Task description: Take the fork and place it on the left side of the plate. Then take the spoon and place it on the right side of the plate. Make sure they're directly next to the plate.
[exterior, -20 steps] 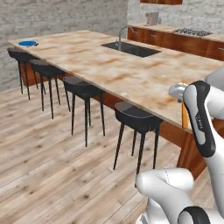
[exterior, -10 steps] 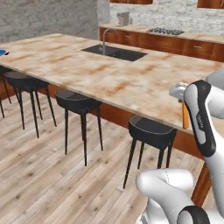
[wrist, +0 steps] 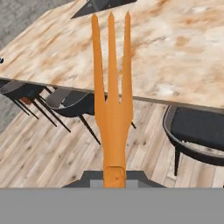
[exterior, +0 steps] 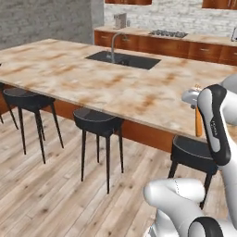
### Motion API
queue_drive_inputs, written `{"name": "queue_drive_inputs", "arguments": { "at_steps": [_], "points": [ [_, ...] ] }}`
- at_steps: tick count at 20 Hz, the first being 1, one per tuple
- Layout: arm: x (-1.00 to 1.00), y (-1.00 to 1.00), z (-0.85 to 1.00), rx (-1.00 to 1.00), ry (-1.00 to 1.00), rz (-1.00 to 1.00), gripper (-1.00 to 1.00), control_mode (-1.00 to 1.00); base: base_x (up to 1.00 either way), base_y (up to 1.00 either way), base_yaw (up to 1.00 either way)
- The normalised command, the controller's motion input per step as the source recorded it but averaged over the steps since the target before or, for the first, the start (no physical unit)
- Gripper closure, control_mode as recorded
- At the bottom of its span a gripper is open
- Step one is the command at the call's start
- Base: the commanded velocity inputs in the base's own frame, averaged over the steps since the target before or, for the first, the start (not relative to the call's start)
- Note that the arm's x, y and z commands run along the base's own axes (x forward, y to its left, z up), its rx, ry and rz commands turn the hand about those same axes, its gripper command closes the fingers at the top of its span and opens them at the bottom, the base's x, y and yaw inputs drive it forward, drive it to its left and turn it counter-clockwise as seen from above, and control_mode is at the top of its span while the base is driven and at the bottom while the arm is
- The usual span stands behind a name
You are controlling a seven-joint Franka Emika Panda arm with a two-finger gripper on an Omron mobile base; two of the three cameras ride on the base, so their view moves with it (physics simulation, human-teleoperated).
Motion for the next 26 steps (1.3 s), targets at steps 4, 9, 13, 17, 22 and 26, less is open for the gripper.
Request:
{"name": "queue_drive_inputs", "arguments": {
  "at_steps": [4,9,13,17,22,26],
  "points": [
    [0.00,0.00,0.00,0.00,0.00,0.00,1.00,1.00,0.39,1.00,-0.20],
    [0.00,0.00,0.00,0.00,0.00,0.00,1.00,1.00,0.38,1.00,-0.19],
    [0.00,0.00,0.00,0.00,0.00,0.00,1.00,1.00,0.37,1.00,-0.18],
    [0.00,0.00,0.00,0.00,0.00,0.00,1.00,1.00,0.34,1.00,-0.17],
    [0.00,0.00,0.00,0.00,0.00,0.00,1.00,1.00,0.34,1.00,-0.16],
    [0.00,0.00,0.00,0.00,0.00,0.00,1.00,1.00,0.35,1.00,-0.16]
  ]
}}
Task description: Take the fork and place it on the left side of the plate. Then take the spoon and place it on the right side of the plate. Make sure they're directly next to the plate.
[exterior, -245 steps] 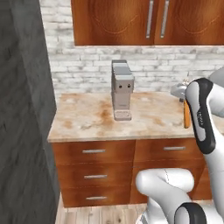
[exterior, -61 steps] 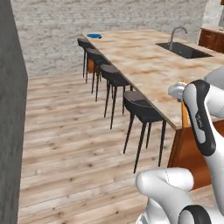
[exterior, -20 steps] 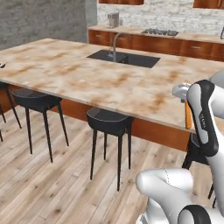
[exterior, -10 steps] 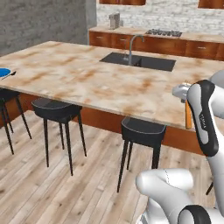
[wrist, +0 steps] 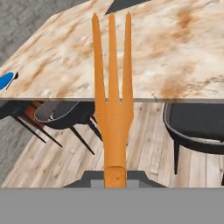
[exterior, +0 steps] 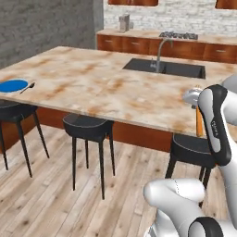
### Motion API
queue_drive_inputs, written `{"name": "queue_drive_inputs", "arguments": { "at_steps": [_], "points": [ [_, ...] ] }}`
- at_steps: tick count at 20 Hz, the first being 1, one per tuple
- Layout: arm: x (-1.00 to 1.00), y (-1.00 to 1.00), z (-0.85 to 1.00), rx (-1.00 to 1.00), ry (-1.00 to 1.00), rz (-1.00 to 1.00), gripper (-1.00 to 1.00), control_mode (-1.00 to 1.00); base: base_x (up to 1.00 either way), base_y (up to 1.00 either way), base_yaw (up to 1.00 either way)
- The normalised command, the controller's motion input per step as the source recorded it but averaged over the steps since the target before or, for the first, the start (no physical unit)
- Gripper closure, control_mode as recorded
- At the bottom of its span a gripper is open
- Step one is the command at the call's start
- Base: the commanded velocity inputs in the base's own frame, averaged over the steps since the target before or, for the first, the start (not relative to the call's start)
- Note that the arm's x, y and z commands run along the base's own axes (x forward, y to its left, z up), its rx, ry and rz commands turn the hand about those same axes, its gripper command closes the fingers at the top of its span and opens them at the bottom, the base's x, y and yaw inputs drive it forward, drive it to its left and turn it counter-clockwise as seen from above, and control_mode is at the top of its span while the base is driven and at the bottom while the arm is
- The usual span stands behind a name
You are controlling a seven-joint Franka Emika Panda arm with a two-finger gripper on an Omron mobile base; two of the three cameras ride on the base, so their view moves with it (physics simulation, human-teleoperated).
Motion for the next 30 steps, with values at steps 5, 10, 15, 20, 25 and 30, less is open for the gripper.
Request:
{"name": "queue_drive_inputs", "arguments": {
  "at_steps": [5,10,15,20,25,30],
  "points": [
    [0.00,0.00,0.00,0.00,0.00,0.00,1.00,1.00,0.34,1.00,-0.16],
    [0.00,0.00,0.00,0.00,0.00,0.00,1.00,1.00,0.34,1.00,-0.16],
    [0.00,0.00,0.00,0.00,0.00,0.00,1.00,1.00,0.34,1.00,-0.16],
    [0.00,0.00,0.00,0.00,0.00,0.00,1.00,1.00,0.34,1.00,-0.17],
    [0.00,0.00,0.00,0.00,0.00,0.00,1.00,1.00,0.33,1.00,-0.18],
    [0.00,0.00,0.00,0.00,0.00,0.00,1.00,1.00,0.31,1.00,-0.18]
  ]
}}
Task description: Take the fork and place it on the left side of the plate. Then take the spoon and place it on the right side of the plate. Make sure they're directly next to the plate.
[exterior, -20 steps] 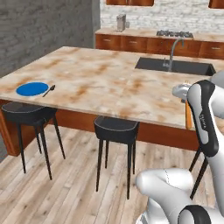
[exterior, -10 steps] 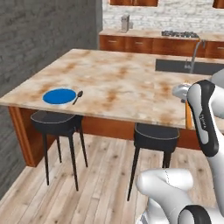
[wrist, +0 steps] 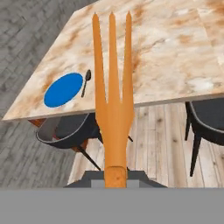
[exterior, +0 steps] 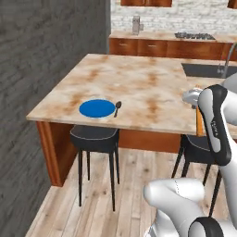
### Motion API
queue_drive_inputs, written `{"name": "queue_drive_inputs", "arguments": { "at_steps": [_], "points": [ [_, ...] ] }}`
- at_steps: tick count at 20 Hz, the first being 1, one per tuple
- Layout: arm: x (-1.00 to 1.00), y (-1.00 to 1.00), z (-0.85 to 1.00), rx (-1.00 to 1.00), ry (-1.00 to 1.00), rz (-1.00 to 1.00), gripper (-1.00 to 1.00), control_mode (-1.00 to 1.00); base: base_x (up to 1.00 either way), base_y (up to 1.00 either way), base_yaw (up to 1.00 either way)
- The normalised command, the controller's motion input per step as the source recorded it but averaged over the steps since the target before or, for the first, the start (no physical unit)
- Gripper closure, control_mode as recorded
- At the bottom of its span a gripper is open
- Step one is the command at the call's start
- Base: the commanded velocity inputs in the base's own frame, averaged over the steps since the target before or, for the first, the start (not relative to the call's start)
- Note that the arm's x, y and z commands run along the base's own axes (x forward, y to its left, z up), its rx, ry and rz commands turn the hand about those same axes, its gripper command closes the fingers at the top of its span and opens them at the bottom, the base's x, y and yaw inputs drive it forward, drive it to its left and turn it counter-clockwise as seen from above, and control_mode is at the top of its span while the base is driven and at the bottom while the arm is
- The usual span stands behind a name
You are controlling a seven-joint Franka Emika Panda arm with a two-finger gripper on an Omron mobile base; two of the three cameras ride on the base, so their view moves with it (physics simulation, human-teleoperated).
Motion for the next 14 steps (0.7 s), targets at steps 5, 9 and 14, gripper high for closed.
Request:
{"name": "queue_drive_inputs", "arguments": {
  "at_steps": [5,9,14],
  "points": [
    [0.00,0.00,0.00,0.00,0.00,0.00,1.00,1.00,0.33,1.00,-0.18],
    [0.00,0.00,0.00,0.00,0.00,0.00,1.00,1.00,0.30,1.00,-0.19],
    [0.00,0.00,0.00,0.00,0.00,0.00,1.00,1.00,0.26,1.00,-0.19]
  ]
}}
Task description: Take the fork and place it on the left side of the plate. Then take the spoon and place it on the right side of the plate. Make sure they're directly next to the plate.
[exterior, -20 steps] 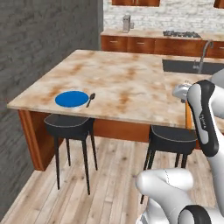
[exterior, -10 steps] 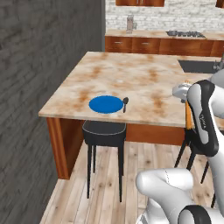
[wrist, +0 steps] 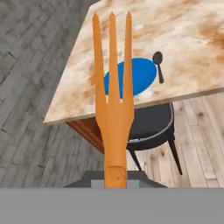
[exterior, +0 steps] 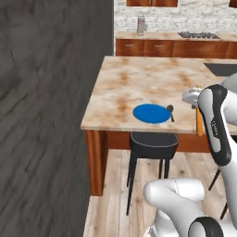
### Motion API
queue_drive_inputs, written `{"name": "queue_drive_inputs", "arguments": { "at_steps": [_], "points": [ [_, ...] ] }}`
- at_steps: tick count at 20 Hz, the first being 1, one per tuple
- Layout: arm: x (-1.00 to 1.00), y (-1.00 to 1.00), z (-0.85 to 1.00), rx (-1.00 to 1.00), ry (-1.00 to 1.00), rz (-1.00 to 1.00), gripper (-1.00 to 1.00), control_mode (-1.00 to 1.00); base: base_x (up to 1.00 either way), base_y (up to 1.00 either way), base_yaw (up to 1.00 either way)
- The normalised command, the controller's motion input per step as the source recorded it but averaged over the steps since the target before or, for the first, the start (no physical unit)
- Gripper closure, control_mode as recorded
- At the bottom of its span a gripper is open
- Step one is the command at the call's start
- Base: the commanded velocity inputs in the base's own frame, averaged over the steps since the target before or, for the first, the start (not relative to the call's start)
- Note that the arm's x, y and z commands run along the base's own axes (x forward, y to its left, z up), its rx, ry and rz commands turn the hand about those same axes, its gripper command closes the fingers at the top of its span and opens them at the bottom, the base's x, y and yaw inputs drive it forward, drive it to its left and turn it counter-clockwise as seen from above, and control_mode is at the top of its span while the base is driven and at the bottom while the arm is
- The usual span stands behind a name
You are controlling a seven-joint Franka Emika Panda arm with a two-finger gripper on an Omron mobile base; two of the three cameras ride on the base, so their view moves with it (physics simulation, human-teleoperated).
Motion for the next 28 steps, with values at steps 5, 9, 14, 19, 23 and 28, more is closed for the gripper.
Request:
{"name": "queue_drive_inputs", "arguments": {
  "at_steps": [5,9,14,19,23,28],
  "points": [
    [0.00,0.00,0.00,0.00,0.00,0.00,1.00,1.00,0.33,0.87,-0.20],
    [0.34,0.44,-0.33,-0.14,0.00,-0.12,1.00,-1.00,0.07,0.19,-0.05],
    [0.72,0.15,-0.43,-0.09,0.00,-0.04,1.00,-1.00,0.00,0.00,0.00],
    [0.84,0.00,-0.37,0.00,0.00,0.00,1.00,-1.00,0.00,0.00,0.00],
    [0.97,-0.01,-0.32,0.00,0.00,0.02,1.00,-1.00,0.00,0.00,0.00],
    [0.87,-0.20,-0.27,0.00,0.00,0.14,1.00,-1.00,0.00,0.00,0.00]
  ]
}}
